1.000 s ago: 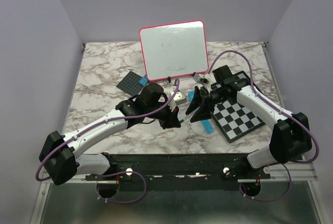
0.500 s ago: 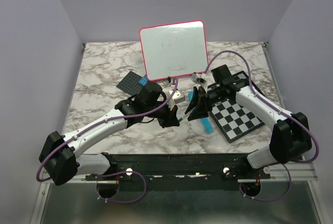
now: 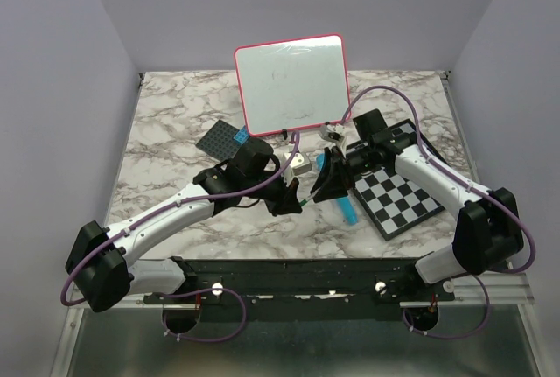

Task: Write a sentence on the whiteboard
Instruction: Open the whiteboard marker at the center of the board.

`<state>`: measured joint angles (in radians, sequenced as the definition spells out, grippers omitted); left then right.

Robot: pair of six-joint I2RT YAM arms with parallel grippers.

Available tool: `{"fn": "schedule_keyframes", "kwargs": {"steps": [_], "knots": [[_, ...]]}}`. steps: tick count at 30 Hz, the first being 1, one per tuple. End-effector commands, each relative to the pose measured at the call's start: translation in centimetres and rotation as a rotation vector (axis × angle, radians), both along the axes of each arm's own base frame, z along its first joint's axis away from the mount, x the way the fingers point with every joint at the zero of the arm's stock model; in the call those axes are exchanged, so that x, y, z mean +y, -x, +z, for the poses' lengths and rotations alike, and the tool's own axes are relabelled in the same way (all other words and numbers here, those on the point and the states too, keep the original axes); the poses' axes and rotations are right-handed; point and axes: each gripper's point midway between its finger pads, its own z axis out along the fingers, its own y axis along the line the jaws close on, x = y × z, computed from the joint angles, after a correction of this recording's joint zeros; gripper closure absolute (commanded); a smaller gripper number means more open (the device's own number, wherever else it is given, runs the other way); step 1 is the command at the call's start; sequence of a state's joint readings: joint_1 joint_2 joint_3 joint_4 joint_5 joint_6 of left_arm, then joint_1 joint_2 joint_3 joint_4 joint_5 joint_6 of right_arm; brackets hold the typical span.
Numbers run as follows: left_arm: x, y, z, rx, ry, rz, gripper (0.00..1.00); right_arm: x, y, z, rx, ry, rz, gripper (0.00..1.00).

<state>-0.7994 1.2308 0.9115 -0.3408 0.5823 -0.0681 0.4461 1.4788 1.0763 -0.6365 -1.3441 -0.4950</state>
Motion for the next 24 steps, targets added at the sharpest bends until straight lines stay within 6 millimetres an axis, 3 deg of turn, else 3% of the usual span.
{"fn": "schedule_keyframes", "kwargs": {"steps": [1,12,17,20,24], "knots": [[0.33,-0.44,0.57,-0.04,0.009,0.009,1.0,0.4,0.17,-0.41,0.006,0.017,0.009,0.59],[0.52,-0.43,0.53,-0.044,0.002,0.005,1.0,0.54,0.36,-0.69,0.015,0.031,0.02,0.7],[0.77,-0.49,0.5,-0.049,-0.011,0.003,1.0,0.64,0.56,-0.56,0.008,0.025,0.036,0.87],[0.89,-0.58,0.49,-0.053,-0.016,0.003,1.0,0.69,0.74,-0.49,0.01,0.026,0.044,0.9],[1.07,-0.55,0.53,-0.053,-0.02,0.002,1.0,0.71,0.79,-0.46,0.007,0.026,0.048,0.84]]}}
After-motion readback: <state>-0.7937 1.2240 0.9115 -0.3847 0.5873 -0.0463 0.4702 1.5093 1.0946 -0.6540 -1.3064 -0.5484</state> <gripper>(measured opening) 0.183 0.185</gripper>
